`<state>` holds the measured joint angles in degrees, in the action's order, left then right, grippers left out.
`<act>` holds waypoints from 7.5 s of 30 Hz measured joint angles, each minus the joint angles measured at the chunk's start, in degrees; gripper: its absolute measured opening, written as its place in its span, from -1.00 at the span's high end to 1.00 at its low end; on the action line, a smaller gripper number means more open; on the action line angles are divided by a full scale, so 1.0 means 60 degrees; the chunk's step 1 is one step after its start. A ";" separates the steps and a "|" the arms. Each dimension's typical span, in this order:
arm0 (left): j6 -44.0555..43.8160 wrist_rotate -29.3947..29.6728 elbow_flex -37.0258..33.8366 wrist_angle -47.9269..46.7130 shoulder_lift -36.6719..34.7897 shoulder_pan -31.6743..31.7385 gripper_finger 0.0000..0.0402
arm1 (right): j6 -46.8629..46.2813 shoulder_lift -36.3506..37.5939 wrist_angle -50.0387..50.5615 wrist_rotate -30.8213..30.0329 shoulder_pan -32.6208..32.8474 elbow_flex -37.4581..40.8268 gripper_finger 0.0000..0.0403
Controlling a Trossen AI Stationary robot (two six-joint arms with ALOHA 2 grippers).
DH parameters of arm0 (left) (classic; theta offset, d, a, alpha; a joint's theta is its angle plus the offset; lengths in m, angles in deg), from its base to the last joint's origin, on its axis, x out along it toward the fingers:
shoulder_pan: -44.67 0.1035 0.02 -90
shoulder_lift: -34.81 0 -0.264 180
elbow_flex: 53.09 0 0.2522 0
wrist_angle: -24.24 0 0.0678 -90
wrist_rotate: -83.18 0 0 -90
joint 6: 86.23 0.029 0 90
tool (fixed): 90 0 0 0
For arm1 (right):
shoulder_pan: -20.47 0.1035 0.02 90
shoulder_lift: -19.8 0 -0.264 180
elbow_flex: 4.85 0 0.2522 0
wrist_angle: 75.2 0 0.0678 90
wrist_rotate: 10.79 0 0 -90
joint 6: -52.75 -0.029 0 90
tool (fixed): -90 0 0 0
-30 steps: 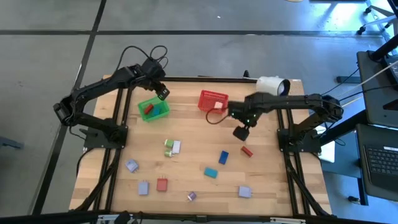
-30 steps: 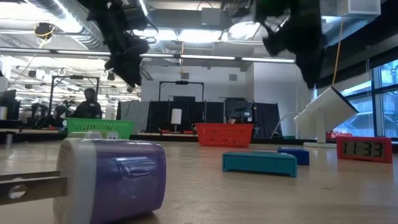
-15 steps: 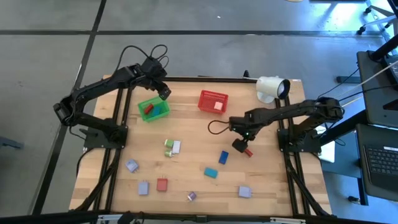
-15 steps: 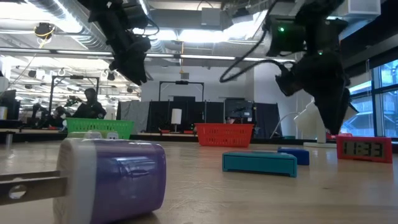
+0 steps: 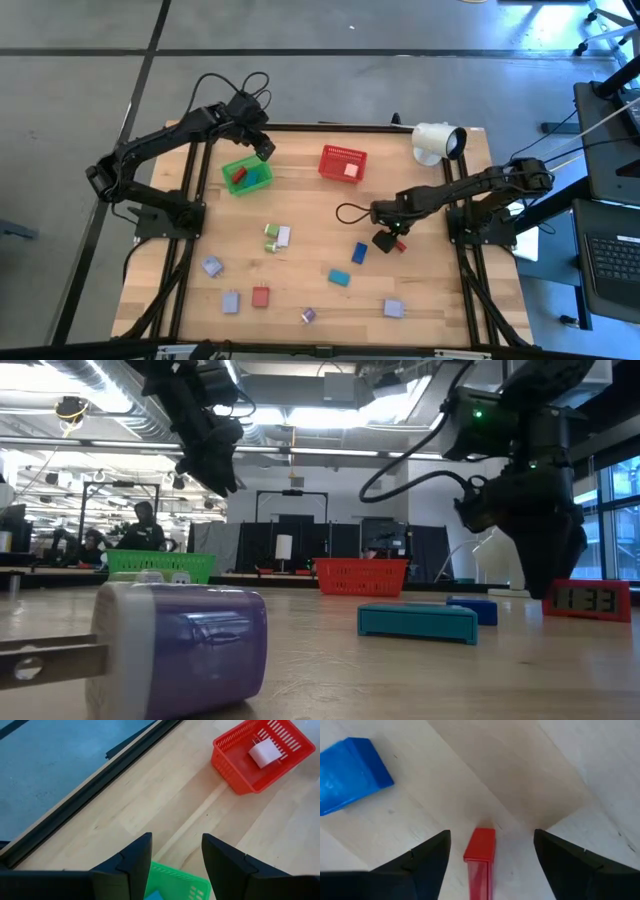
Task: Pick & Place Office items
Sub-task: Put the red digital clock into the green bin, then put the top left purple charger adapter into the red bin
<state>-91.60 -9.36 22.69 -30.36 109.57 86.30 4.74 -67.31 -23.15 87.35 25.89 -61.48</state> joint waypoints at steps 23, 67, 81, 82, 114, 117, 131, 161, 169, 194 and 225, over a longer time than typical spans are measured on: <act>-0.0005 -0.0007 0.0000 -0.0010 0.0000 0.0000 0.16 | -0.0005 0.0093 0.0037 0.0469 -0.0125 -0.0175 0.68; 0.0329 -0.3206 0.0011 0.8461 0.0350 -0.3251 -0.21 | 0.7337 0.0726 -0.9391 0.0405 -0.3627 -0.3719 0.64; 0.0022 -0.3336 0.0011 0.8746 0.0357 -0.3421 0.03 | 0.7911 0.0721 -1.0264 0.0566 -0.3284 -0.3716 0.64; 0.0022 -0.3344 0.0011 0.8798 0.0357 -0.3438 0.06 | 0.7936 0.0721 -1.0289 0.0568 -0.3263 -0.3716 0.64; -0.1003 -0.3836 -0.0004 0.8696 0.0452 -0.3332 0.71 | 0.7854 0.0798 -1.0009 0.0547 -0.3309 -0.3716 -0.02; -0.1022 -0.3840 -0.0004 0.8534 0.0448 -0.3227 0.71 | 0.7853 0.1083 -0.9301 0.0545 -0.3486 -0.3716 -0.26; -0.0277 -0.3598 -0.0049 0.2174 0.0440 -0.1392 0.70 | 0.6183 0.3456 -0.2595 0.0537 -0.3904 -0.3716 -0.62; 0.0252 0.0570 -0.3516 -0.0570 0.0444 -0.0120 0.42 | 0.4814 0.1964 -0.1607 -0.1467 -0.3834 -0.3705 -0.62; 0.0491 0.0506 -0.2020 -0.2044 0.0443 -0.0160 0.17 | 0.4568 0.1956 -0.1591 -0.1463 -0.3834 -0.3705 -0.62; -0.9166 -0.1432 -0.1096 -0.7372 -0.0233 -0.7106 0.15 | 0.6879 0.1956 -0.1351 -0.1423 -0.3834 -0.3708 -0.62; -2.1882 -0.0869 -0.1108 -0.5121 0.0362 -1.3522 -0.50 | 0.8109 0.1956 -0.1217 -0.0174 -0.3838 -0.3708 -0.63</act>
<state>-222.89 -14.58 16.04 -61.09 111.75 5.16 53.39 -55.57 -30.46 86.31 2.86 -83.73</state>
